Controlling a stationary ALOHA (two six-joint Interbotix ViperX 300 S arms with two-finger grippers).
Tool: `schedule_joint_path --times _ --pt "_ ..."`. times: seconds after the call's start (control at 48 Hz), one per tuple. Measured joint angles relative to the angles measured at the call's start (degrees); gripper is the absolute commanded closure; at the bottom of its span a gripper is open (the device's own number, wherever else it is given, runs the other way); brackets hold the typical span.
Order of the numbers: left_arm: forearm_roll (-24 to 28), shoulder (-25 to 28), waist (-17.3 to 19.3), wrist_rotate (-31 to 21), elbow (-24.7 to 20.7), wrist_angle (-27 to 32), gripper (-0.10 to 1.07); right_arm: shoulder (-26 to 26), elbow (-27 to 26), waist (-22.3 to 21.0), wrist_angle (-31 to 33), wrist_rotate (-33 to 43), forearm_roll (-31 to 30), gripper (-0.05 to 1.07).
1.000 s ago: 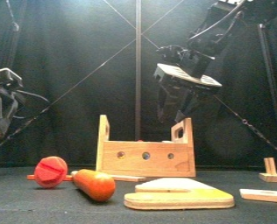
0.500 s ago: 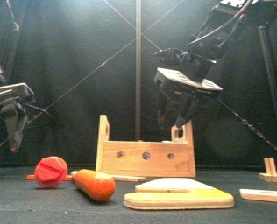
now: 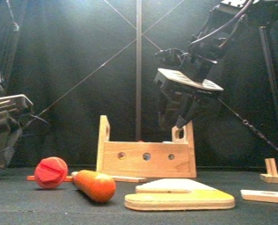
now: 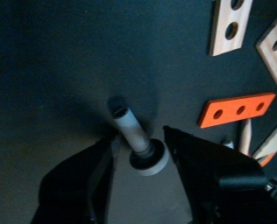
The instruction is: Grab nail
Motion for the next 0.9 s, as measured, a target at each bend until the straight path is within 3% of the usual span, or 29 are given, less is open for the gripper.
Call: schedule_joint_path --times 0.104,0.229,0.688,0.896 --pt "0.8 0.1 0.0 0.2 0.1 0.0 0.44 -0.1 0.1 0.0 0.0 0.0 0.1 0.15" --pt "1.9 0.1 -0.2 0.5 0.1 -0.2 0.54 -0.1 0.0 0.1 0.1 0.0 0.0 0.15" --pt "19.1 -6.1 0.0 0.5 -5.1 -1.5 0.54 -1.5 1.2 0.4 2.1 -0.1 0.5 0.15" --pt "21.3 -7.0 0.1 0.6 -4.6 -1.6 0.54 -4.2 2.2 0.8 4.2 -0.1 0.7 0.15"
